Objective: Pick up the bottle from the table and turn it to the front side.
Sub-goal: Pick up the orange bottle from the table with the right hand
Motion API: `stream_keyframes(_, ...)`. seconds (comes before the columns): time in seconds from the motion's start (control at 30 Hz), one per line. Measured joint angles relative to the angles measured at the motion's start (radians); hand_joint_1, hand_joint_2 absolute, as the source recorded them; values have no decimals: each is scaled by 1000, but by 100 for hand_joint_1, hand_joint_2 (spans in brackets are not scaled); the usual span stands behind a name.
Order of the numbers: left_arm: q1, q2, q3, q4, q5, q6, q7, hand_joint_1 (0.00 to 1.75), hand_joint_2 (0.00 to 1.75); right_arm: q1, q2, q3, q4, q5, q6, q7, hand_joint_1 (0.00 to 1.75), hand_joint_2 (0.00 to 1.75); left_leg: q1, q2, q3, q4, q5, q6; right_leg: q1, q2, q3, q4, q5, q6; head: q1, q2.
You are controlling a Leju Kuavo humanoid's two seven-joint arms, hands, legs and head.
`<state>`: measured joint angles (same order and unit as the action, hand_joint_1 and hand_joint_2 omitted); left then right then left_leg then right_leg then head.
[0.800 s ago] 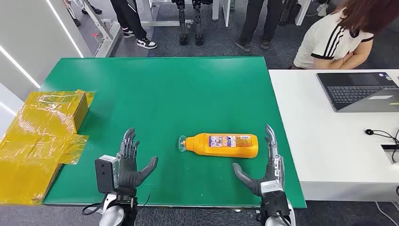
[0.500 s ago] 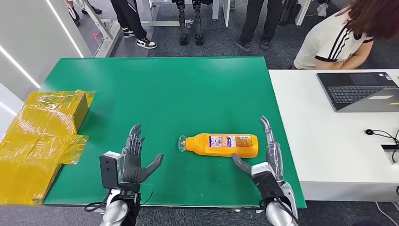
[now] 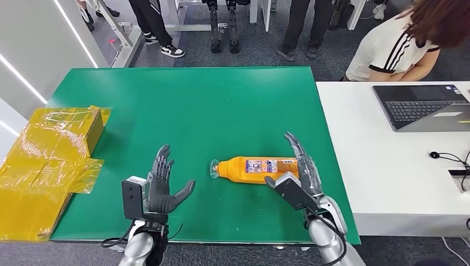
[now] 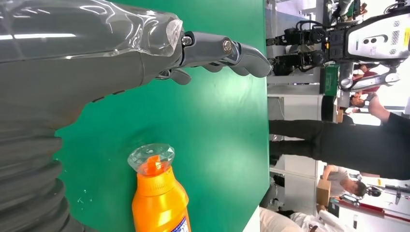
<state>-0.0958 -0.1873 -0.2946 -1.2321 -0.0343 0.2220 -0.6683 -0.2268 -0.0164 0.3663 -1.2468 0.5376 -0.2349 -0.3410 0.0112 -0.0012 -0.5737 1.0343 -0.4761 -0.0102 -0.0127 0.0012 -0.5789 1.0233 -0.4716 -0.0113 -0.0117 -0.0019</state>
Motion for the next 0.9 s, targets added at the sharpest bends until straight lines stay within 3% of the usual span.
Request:
stream_keyframes(0.4,-16,7,-2,30,24,-36,10,0,175,-318,-122,210,338,198,319,211,0,175,0,-1,-1,1,4,1,0,-1,0,0,3,1,0,0)
stream_keyframes(0.77,-16,9,-2,49,75,-72,23,0,175,-475,-192,339,486,221,517,249,2,175,0,-1,-1,1,4,1,0,-1,-1,0,4,1,0,0)
stream_keyframes(0.8,-16,9,-2,51,77,-73,23,0,175,-481,-196,347,491,219,523,249,10,175,0,-1,-1,1,4,1,0,-1,-1,0,4,1,0,0)
stream_keyframes(0.9,-20,9,-2,54,88,-78,30,0,175,-498,-199,366,509,212,529,249,111,175,0,-1,-1,1,4,1,0,-1,-1,0,4,1,0,0)
